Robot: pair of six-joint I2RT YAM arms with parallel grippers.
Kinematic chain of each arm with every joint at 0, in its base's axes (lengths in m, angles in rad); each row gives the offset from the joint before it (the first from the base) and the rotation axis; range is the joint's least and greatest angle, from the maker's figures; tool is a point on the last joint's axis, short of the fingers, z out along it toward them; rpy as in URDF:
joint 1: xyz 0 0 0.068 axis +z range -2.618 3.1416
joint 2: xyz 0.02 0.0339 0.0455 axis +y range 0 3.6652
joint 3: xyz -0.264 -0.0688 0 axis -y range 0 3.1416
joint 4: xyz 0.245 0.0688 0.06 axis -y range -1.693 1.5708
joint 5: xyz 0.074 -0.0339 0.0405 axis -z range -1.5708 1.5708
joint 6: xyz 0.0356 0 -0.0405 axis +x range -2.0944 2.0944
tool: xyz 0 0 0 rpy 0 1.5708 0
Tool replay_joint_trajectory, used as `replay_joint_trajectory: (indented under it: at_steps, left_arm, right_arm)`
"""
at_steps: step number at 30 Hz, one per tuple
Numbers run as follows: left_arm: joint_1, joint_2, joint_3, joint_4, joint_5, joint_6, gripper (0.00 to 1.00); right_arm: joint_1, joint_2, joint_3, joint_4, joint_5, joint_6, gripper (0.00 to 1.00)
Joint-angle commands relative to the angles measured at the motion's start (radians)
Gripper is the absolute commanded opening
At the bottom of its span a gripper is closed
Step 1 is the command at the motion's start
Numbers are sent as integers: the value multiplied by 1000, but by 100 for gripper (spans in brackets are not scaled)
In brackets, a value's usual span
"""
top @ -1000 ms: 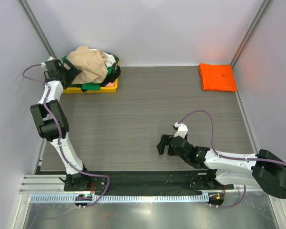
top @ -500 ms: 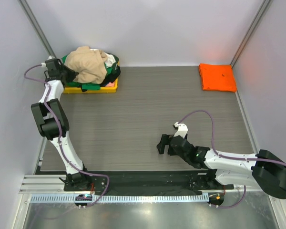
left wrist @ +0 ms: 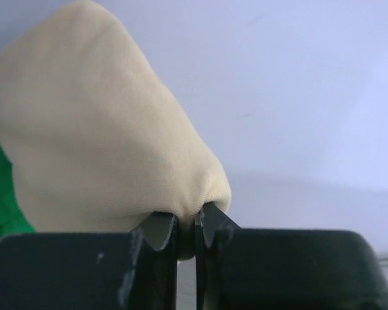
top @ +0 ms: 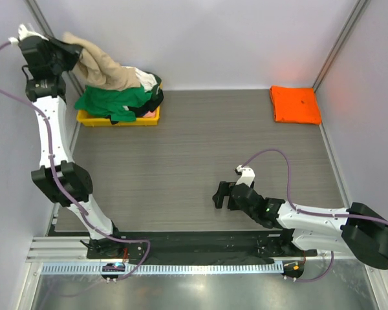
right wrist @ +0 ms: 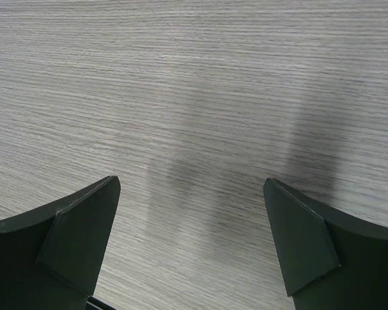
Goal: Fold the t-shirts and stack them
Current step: Grab the tshirt from the pile, then move the tshirt to the center of the board
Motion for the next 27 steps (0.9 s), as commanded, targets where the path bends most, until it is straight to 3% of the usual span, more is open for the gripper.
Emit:
replay_joint_trajectory:
  at_steps: [1, 4, 9, 14, 16, 17, 18, 20, 21, 23, 24, 27]
  left_arm:
    - [-56, -88, 194, -98, 90, 2, 0]
    - [-98, -138, 233, -161, 114, 42, 0]
    - [-174, -339, 72, -214, 185, 18, 0]
    - [-490, -355, 17, -338, 254, 122, 3]
    - [-641, -289, 8, -413, 280, 183, 21]
    - [-689, -255, 15, -465, 242, 211, 37]
    - [-732, -156, 64, -629, 202, 246, 71]
    - [-812, -38, 156, -832, 52, 329, 94]
    - [-832, 36, 176, -946, -9, 344, 100]
    - [-886, 15, 83, -938, -115, 340, 100]
    - [-894, -21, -87, -833, -124, 328, 100]
    - [-894, -196, -396, -653, -124, 225, 100]
  right_arm:
    - [-2, -22, -22, -20, 12, 18, 100]
    - [-2, -114, -52, -35, 38, 31, 100]
    - [-3, -383, -28, -240, 109, 67, 100]
    - [-3, -589, 143, -513, 234, 104, 100]
    - [-5, -606, 202, -614, 296, 115, 100]
    - [-5, -599, 265, -648, 317, 117, 100]
    - [-5, -586, 297, -685, 333, 127, 100]
    - [-5, -531, 387, -801, 368, 172, 100]
    - [-5, -510, 415, -841, 377, 193, 100]
    - [-3, -468, 476, -973, 391, 279, 100]
    - [-5, -462, 489, -1018, 408, 310, 100]
    - [-3, -483, 494, -1129, 416, 394, 100]
